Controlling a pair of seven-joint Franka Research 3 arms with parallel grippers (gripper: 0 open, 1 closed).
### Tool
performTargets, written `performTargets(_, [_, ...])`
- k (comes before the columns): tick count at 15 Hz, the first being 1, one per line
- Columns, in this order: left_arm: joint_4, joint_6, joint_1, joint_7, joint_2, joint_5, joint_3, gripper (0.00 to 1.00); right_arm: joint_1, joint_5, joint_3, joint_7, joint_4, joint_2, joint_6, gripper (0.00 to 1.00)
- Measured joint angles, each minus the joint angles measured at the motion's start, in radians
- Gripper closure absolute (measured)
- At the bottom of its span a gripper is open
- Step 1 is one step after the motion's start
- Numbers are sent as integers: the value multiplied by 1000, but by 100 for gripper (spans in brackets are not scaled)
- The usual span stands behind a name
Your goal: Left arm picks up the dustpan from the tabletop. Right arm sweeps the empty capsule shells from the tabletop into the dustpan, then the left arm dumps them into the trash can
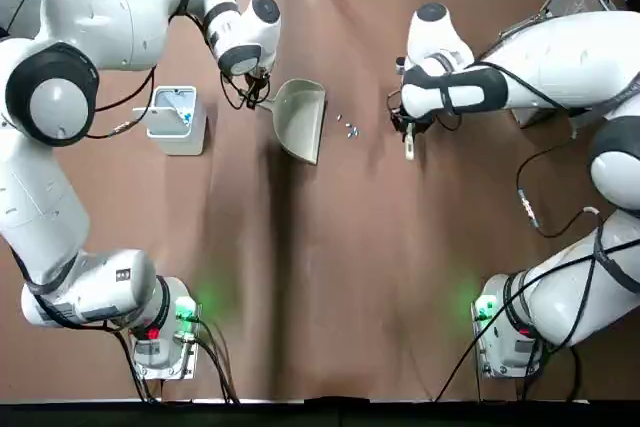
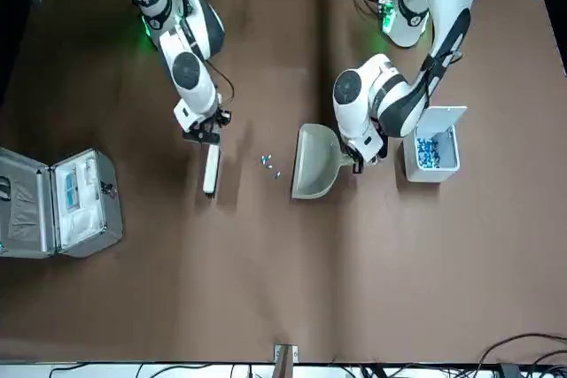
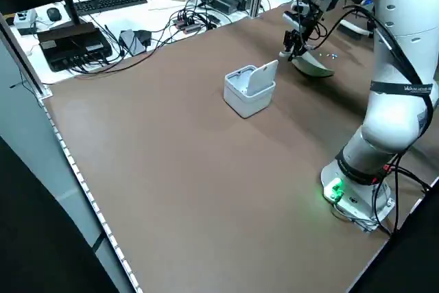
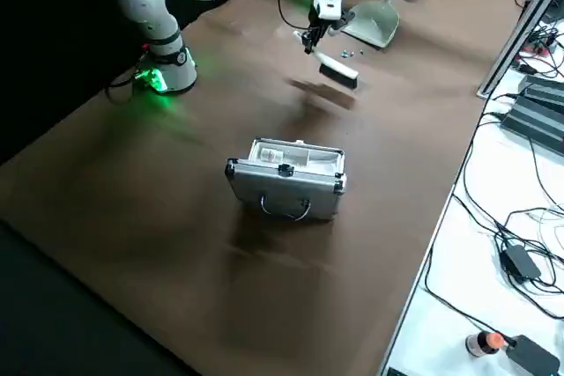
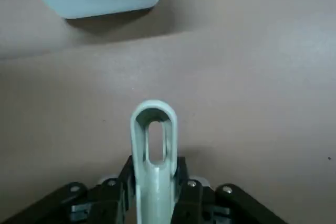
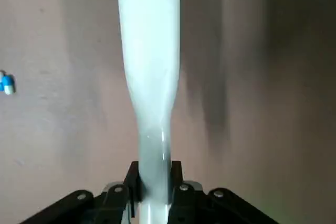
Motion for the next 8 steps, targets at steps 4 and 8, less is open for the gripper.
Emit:
performTargets(4, [2,7,-3,-5,18,16,0,67,60,1,5,75,123,89,-64,73])
performTargets(8, [23,8,-32,-40,41,27,2,67,134,37,7,140,206,179,-65,73])
